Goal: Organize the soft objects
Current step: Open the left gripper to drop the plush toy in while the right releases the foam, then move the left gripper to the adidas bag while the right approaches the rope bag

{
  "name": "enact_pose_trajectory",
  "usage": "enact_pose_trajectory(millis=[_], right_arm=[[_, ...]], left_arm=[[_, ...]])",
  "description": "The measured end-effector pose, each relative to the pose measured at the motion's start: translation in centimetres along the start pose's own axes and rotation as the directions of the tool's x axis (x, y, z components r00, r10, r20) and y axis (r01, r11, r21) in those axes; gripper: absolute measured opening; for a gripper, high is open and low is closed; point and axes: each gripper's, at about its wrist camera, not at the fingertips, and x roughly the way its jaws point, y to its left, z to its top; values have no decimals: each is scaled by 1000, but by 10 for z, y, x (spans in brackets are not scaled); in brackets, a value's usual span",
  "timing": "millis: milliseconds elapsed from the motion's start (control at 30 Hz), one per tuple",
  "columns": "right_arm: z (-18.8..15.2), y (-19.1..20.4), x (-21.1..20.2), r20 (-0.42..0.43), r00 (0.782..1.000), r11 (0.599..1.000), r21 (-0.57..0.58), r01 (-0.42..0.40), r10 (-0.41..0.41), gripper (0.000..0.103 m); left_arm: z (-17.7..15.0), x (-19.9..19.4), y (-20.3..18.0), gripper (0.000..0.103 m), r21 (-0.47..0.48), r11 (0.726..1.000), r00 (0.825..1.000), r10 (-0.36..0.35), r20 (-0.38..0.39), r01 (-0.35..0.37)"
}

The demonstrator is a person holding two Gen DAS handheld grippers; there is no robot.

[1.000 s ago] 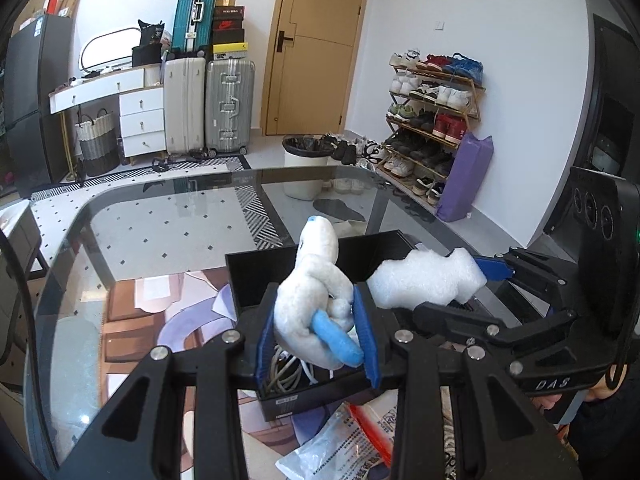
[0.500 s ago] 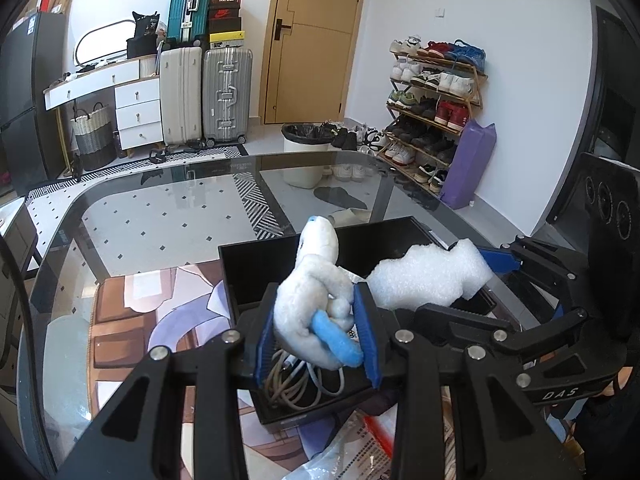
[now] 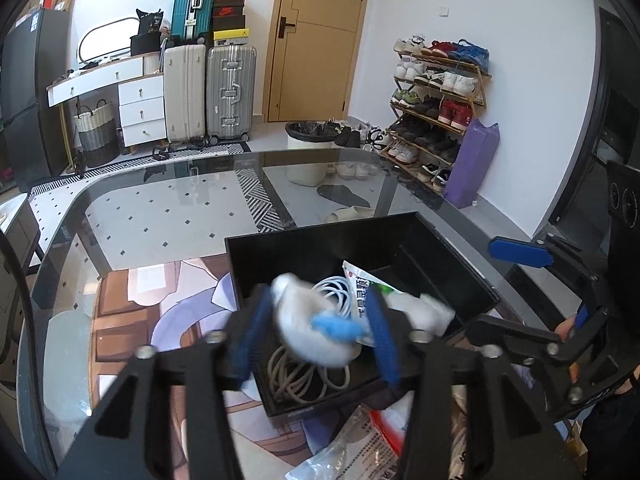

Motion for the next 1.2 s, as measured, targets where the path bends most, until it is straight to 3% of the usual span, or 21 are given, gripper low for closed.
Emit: enact_pose_trajectory(millis=[100, 167, 300, 800, 1200], right_arm=[[-5, -6, -12, 12, 1000, 1000, 23, 8, -8, 102], [-9, -10, -20, 15, 1000, 999, 41, 12, -13, 102], [-18, -16, -33, 12, 1000, 997, 69, 16, -17, 102], [-52, -9, -61, -24, 999, 996, 86, 29, -27, 102], [-62, -3, -44, -116, 993, 998, 53, 19, -12, 102]], left_arm=[[-1, -10, -4, 69, 10, 1000, 1000, -7, 10, 7], [-2, -18, -6, 97, 7, 1000, 1000, 12, 24, -12], [-9, -36, -8, 103, 2, 999, 997, 37, 61, -37], [-47, -72, -21, 103, 22, 996, 993, 87, 75, -88], [-63, -75, -16, 103, -4, 997, 996, 77, 54, -77]])
